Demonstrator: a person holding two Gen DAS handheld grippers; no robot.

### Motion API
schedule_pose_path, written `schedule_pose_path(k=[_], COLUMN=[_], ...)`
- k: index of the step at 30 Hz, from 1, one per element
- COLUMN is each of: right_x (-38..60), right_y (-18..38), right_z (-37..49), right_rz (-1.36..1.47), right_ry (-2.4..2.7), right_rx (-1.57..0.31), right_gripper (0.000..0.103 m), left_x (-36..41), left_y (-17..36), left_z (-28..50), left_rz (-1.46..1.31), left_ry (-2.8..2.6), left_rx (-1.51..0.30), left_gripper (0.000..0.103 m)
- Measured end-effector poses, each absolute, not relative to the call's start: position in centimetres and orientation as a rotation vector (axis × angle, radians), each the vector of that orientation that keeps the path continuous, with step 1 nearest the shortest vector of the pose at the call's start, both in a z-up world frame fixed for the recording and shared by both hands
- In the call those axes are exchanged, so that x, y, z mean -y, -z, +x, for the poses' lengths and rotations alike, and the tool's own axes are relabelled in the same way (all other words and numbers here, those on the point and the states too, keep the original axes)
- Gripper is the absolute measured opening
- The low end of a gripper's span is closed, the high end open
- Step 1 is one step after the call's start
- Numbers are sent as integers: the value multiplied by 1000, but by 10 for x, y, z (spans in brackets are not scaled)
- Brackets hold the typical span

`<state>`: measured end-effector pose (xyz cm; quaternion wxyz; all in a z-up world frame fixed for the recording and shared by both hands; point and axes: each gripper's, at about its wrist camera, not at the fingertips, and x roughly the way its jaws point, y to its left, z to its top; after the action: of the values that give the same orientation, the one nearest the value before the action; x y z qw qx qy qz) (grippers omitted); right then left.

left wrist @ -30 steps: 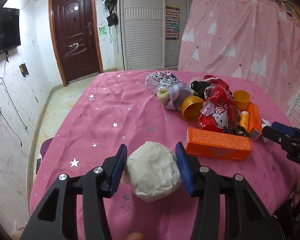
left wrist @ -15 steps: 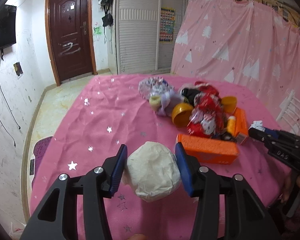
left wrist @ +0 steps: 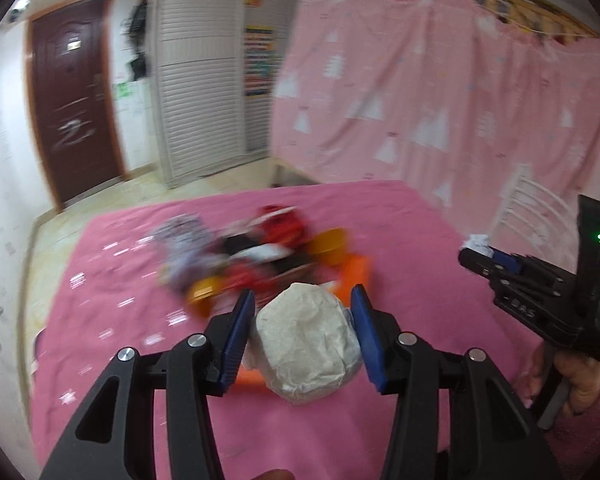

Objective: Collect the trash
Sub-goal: 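Carry both items to the yellow bin and open both grippers over it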

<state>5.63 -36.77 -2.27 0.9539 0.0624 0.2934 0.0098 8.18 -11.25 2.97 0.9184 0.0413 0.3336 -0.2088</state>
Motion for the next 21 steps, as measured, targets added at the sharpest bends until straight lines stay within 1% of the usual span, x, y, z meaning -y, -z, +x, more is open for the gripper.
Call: schedule_pose_path(k=[8, 16, 21], right_x=[452, 504, 529], right_y=[23, 45, 66], right_z=[44, 45, 51], right_rz=[206, 294, 377], right_ry=[142, 196, 195], right_rx=[-557, -583, -636], right_gripper=[32, 32, 32], left_x=[212, 299, 370], left_y=[-38, -30, -12], left_z=[94, 129, 152], left_rz=[114, 62, 72], left_ry=[608, 710, 752], left_rx=[-697, -804, -881], left_gripper=[44, 44, 44])
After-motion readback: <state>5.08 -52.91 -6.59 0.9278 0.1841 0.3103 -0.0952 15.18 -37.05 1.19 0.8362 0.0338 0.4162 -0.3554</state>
